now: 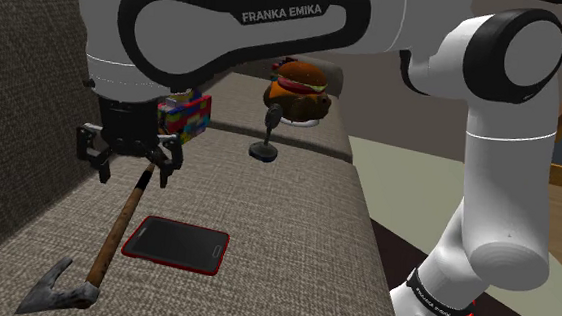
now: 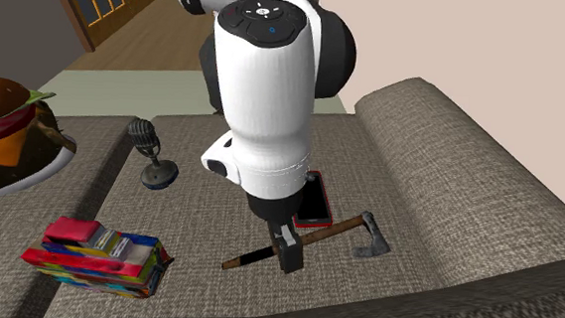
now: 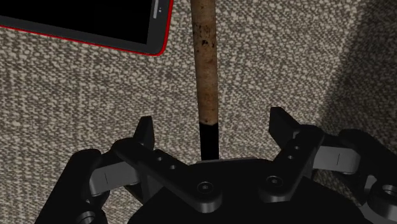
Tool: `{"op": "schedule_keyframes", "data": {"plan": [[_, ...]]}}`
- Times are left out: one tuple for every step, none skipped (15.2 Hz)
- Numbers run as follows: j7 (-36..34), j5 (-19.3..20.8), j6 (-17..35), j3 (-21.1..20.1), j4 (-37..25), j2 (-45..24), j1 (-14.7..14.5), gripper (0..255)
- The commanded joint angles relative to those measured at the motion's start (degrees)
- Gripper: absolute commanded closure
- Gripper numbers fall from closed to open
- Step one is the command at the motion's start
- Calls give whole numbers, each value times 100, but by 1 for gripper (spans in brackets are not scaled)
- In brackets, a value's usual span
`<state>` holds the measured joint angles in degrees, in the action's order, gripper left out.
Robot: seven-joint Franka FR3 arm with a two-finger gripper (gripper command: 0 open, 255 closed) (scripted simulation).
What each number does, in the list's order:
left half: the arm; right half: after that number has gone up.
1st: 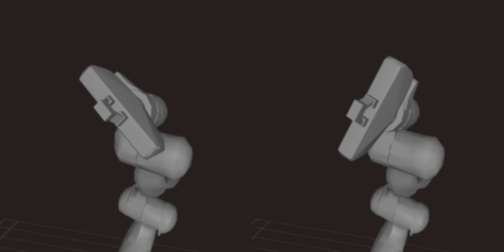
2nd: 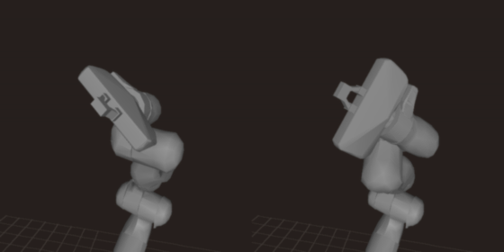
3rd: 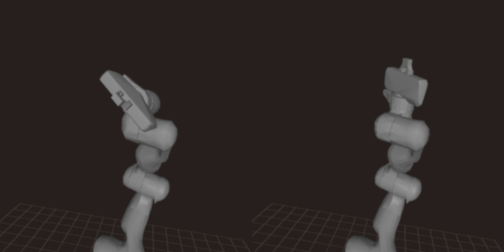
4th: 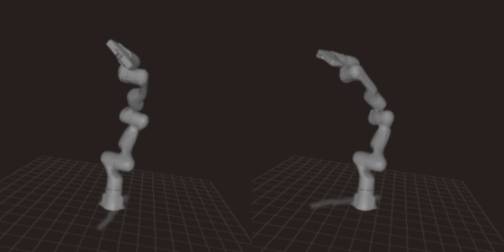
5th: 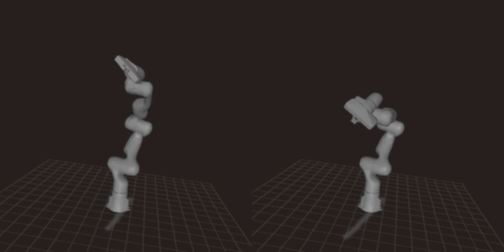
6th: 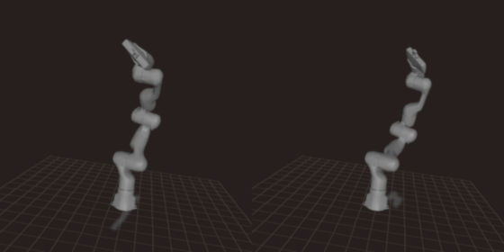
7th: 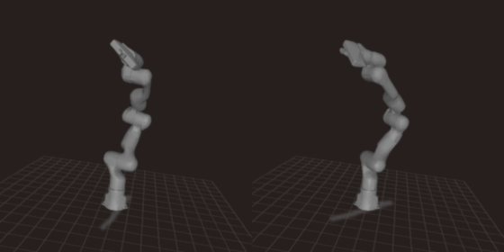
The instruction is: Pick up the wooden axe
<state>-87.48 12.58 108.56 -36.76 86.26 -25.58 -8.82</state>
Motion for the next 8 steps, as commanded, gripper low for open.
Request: {"op": "schedule_keyframes", "data": {"plan": [[-27, 19, 144, 10, 131, -16, 3, 0], [-33, 31, 213, 17, 187, -32, 5, 0], [-44, 52, 320, 29, 272, -60, 6, 0], [-44, 51, 320, 29, 273, -59, 7, 0], [-44, 52, 320, 29, 272, -60, 7, 0], [-49, 54, 317, 29, 266, -64, 1, 255], [-49, 56, 317, 30, 263, -67, 0, 255], [-50, 56, 317, 30, 263, -67, -1, 255]]}}
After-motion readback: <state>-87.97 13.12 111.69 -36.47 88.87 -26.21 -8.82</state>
